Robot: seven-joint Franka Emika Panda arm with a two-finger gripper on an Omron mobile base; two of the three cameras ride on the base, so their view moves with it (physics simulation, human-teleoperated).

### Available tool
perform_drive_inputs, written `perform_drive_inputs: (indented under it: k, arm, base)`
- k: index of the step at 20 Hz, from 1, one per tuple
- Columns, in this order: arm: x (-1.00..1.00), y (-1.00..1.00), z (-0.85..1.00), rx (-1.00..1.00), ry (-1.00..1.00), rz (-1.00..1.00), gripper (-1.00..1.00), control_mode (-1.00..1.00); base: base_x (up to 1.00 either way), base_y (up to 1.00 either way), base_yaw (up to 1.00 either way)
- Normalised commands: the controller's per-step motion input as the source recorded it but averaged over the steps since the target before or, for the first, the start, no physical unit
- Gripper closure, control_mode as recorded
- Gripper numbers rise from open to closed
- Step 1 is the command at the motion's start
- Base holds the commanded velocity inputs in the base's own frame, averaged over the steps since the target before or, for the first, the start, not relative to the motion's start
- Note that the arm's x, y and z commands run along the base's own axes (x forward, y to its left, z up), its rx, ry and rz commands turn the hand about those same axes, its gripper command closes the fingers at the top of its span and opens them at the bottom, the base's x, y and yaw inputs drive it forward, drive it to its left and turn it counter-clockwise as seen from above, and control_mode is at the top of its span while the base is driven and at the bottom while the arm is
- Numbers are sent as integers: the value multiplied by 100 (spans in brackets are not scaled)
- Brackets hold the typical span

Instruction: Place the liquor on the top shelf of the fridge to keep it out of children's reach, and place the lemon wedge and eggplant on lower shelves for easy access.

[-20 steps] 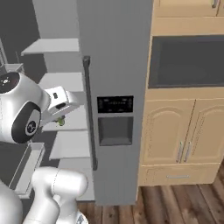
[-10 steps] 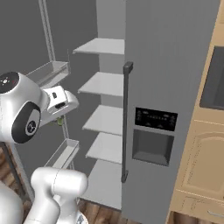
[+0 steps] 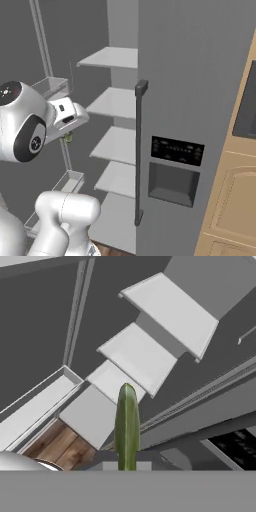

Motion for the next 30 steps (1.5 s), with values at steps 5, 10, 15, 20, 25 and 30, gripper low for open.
perform_drive_inputs:
  k: [5, 10, 15, 20, 25, 30]
  arm:
    - [0, 0, 0, 0, 0, 0, 100, 100]
    - [0, 0, 0, 0, 0, 0, 100, 100]
    - [20, 0, -1, 1, -11, 0, 100, -100]
    - [50, 0, -11, 6, -15, 0, 100, -100]
    - [60, 0, -20, 8, -12, 0, 100, -100]
    - [68, 0, -9, 7, -3, 0, 100, -100]
  base:
    - [26, 5, 0]
    - [16, 0, 0]
    - [10, 0, 0]
    - [0, 0, 0]
    - [0, 0, 0]
    - [0, 0, 0]
